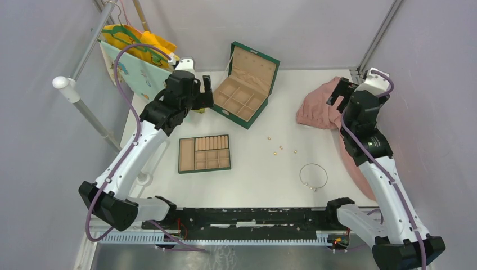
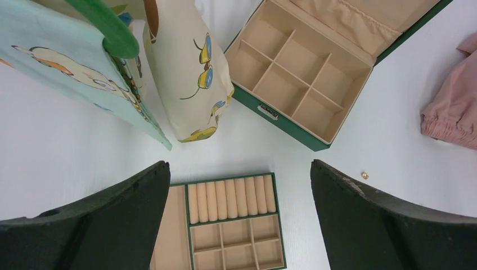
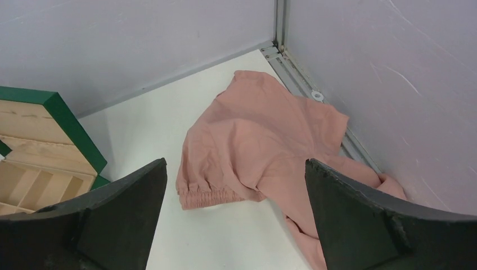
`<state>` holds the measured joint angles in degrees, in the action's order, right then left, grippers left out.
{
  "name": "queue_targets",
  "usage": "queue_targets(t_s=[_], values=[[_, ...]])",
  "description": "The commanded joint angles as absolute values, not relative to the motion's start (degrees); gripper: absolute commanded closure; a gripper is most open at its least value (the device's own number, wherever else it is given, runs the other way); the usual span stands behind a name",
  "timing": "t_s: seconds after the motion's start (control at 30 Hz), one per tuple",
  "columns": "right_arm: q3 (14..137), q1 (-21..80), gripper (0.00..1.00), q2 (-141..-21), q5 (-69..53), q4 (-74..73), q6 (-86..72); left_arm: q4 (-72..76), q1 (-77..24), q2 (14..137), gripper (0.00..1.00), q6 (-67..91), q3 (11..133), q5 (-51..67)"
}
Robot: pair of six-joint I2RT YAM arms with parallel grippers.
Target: Organize the mixed jewelry
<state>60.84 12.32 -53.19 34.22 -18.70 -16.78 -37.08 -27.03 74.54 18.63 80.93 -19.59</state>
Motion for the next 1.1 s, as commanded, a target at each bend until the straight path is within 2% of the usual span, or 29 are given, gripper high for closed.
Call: queue_targets(t_s=[0.0,0.27,0.47,0.57,0.7,0.8,0.93,1.07], values=[[62.9,12.3,0.02,-55.9,33.5,-16.9,-15.1,-33.6,-26.9,73.1,0.00,20.4,79.9,-21.9],[62.2,12.3,0.02,-56.8,31.8,-15.8,-16.2,-32.3,-27.0,72.1,0.00,18.1,79.5,-19.7],[66.6,12.4,0.02,-62.8,27.2,-21.5,-18.1,-31.2,-27.1,71.5,0.00,16.5,78.2,-14.3],[69.1,14.4,0.02,-69.1,17.0,-22.4,-16.7,-30.8,-28.9,71.8,0.00,17.3,75.9,-11.1],[77.1,24.1,0.02,-82.8,17.6,-29.0,-17.1,-31.1,-34.1,73.1,0.00,18.5,73.9,-11.8],[79.3,28.5,0.02,-90.5,13.4,-27.5,-21.1,-31.0,-36.9,73.9,0.00,20.6,73.4,-13.3],[77.3,30.5,0.02,-95.6,11.5,-18.7,-28.1,-31.2,-36.9,73.9,0.00,24.3,73.7,-14.9],[84.2,31.0,0.03,-104.8,10.3,-20.1,-32.6,-32.2,-36.9,73.0,0.00,24.8,74.6,-17.8]])
